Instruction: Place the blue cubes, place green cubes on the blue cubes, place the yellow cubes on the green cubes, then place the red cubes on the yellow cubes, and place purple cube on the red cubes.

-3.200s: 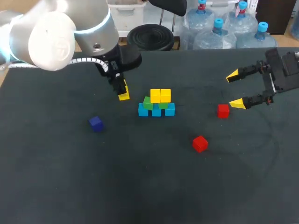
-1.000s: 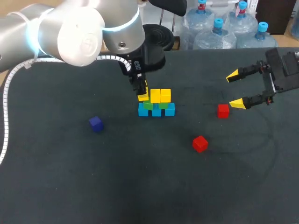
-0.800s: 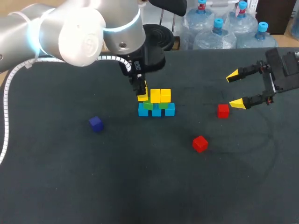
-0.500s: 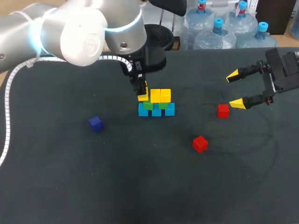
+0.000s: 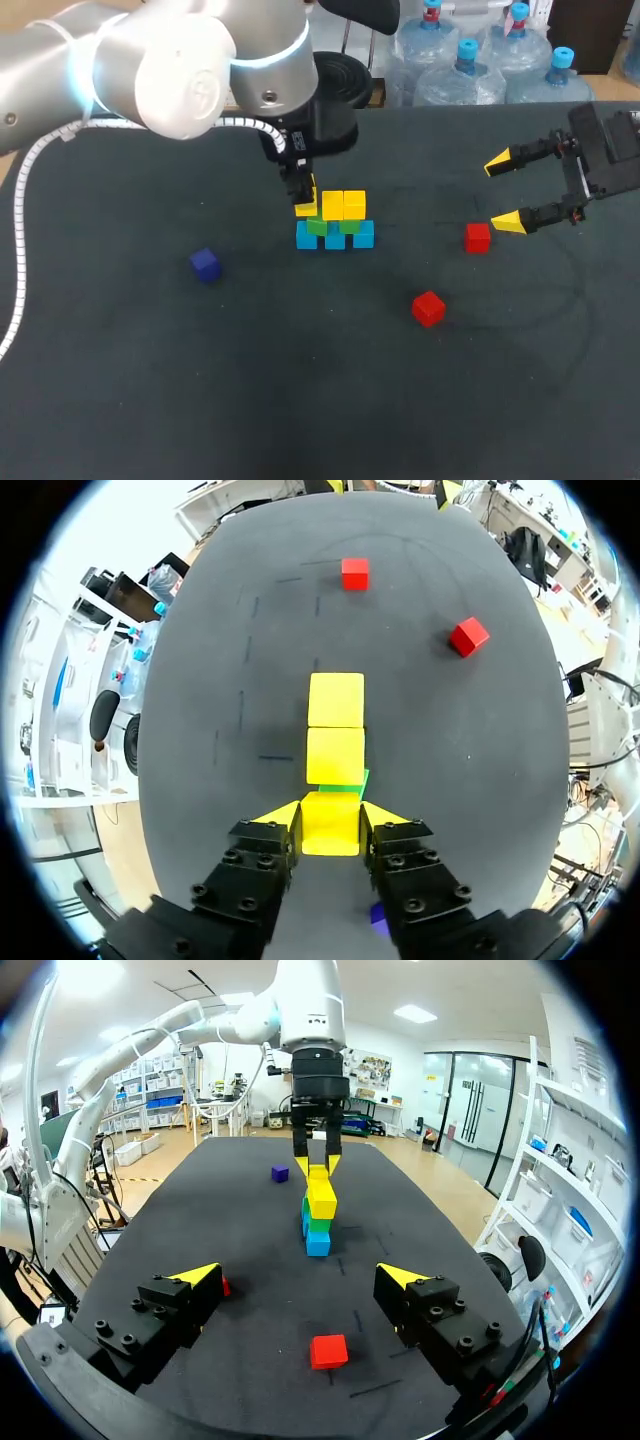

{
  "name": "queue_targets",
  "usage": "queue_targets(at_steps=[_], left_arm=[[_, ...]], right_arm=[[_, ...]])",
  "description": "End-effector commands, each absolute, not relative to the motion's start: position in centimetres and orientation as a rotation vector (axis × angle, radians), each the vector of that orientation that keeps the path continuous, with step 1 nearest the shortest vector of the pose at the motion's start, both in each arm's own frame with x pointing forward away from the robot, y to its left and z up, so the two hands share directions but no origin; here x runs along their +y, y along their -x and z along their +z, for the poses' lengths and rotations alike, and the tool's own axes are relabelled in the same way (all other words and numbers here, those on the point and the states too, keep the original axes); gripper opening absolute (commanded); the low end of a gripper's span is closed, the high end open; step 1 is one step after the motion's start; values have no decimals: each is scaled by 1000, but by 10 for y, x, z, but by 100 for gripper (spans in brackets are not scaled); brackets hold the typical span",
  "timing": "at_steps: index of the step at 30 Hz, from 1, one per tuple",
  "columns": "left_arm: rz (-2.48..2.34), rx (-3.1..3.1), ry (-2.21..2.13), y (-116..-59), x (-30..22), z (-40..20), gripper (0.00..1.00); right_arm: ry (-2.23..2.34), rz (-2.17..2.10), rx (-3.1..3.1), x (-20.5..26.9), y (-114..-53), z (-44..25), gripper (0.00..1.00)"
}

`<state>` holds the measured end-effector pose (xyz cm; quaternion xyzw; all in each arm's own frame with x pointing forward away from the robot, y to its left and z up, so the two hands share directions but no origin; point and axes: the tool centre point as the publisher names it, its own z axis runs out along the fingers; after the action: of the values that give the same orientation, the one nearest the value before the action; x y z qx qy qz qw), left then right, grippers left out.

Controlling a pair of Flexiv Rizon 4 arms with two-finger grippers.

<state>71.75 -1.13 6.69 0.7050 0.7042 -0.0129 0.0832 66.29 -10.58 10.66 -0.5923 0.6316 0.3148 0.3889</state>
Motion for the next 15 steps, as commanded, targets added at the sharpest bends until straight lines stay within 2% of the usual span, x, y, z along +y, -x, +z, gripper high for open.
queue_targets(at_steps=[1,15], left_arm=[[-39,2105,-2114,-721,-13,67,0],[-43,2103,-2118,-721,-16,65,0]], right_arm=[[1506,800,1604,-105,-663,106,100],[1506,800,1604,-105,-663,106,100]])
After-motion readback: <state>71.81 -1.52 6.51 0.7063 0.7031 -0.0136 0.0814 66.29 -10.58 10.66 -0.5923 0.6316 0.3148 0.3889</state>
